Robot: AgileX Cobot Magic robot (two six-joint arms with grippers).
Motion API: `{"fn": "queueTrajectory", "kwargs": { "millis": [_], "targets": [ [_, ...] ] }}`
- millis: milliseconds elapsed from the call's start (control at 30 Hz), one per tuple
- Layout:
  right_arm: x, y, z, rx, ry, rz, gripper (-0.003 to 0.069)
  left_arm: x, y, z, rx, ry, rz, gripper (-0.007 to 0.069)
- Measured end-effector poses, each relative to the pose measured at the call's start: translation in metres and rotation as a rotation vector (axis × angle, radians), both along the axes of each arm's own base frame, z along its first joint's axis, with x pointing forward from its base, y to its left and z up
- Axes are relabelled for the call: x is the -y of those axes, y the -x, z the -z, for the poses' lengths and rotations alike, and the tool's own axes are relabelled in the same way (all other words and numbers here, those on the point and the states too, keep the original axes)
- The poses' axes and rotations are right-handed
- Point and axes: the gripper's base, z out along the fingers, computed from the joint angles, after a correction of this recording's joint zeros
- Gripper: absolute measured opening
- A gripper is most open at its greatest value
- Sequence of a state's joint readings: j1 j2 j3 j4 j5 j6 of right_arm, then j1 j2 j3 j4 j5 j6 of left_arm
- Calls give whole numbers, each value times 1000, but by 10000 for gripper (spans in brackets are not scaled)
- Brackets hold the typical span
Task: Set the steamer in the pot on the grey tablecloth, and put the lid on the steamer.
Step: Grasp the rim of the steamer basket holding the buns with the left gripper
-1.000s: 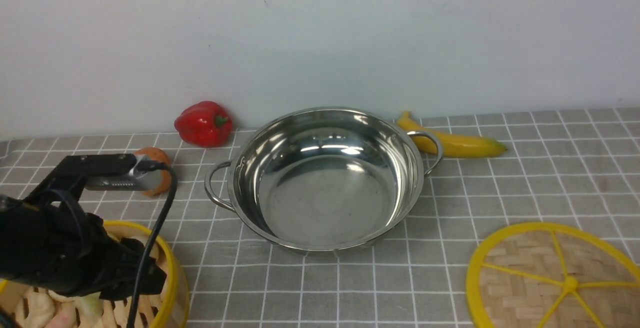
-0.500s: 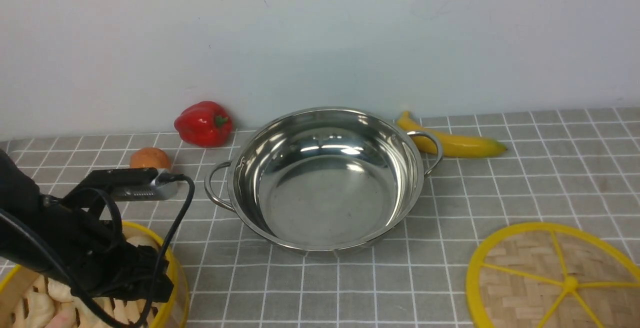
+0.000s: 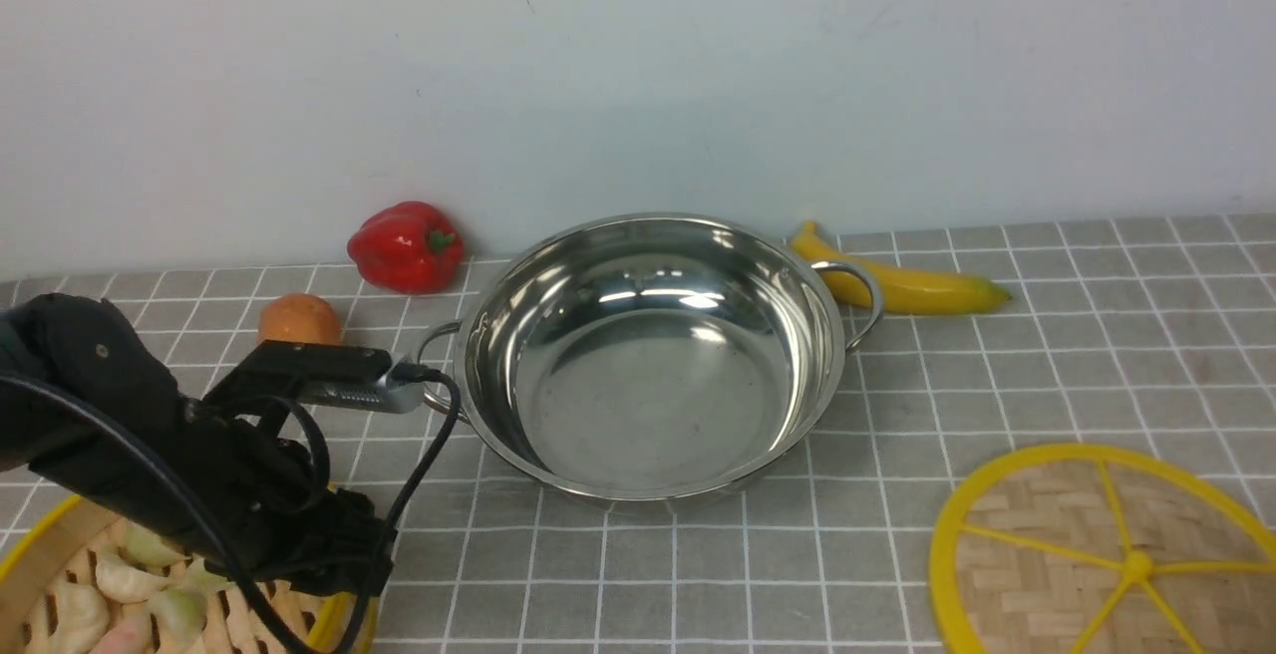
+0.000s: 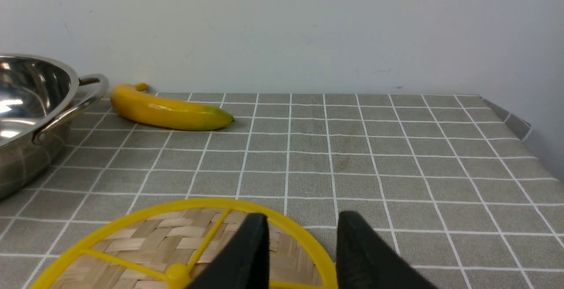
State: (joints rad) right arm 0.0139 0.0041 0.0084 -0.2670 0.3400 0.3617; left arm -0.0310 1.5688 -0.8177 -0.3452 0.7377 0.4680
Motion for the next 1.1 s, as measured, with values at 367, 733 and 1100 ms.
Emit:
{"fn": "queueTrajectory", "kwargs": {
  "millis": [367,733,1100],
  "targets": [
    [0,0,0,0,0,0,243,-3,-1,2,-8,-33,-40,365],
    [0,0,0,0,-2,0,243,-3,-3,13,-51,-34,-45,365],
    [0,0,0,0,-1,0,243,-3,-5,21,-79,-35,-43,313]
  ]
}}
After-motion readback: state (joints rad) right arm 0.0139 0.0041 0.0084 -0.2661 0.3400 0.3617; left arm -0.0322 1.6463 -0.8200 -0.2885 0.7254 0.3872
